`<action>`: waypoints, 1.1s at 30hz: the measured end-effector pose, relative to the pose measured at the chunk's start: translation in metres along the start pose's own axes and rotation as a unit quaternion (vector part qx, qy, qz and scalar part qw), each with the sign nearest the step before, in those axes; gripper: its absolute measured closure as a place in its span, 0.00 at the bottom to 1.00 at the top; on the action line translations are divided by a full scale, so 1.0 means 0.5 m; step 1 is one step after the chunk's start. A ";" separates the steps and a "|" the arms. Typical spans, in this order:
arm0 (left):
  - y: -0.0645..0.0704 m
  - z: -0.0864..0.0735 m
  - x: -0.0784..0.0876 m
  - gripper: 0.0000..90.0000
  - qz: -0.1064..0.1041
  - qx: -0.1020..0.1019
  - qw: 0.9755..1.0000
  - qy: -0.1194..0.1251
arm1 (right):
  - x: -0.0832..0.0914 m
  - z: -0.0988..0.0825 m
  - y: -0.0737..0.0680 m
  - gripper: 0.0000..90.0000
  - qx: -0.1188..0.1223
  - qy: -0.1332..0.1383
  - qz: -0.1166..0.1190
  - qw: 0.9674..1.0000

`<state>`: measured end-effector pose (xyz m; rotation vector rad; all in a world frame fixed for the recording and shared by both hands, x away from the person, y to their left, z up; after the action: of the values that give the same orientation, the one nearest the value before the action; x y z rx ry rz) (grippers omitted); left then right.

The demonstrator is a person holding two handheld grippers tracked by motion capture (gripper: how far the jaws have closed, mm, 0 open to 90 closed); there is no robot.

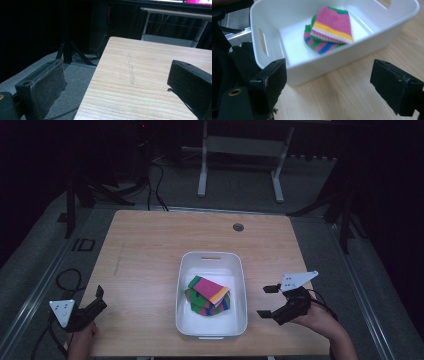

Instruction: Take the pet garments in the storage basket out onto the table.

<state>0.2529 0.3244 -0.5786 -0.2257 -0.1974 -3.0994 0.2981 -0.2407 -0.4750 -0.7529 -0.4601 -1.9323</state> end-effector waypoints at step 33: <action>-0.001 0.000 0.000 0.02 -0.010 0.006 1.000 0.002 | -0.232 0.191 -0.080 0.15 0.097 -0.062 0.048 0.992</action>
<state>0.2528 0.3250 -0.5786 -0.2200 -0.2179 -3.1169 0.3308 -0.0888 -0.4831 -0.7554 -0.6659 -1.7284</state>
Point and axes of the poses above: each handheld gripper's, and its own axes: x roughly backward along the jaws, z roughly out of its top, y roughly to its right, the point moved 4 cm from there along -x, roughly forward along the jaws, and after that the axes turned 9 degrees about -z, right-handed, at the moved point
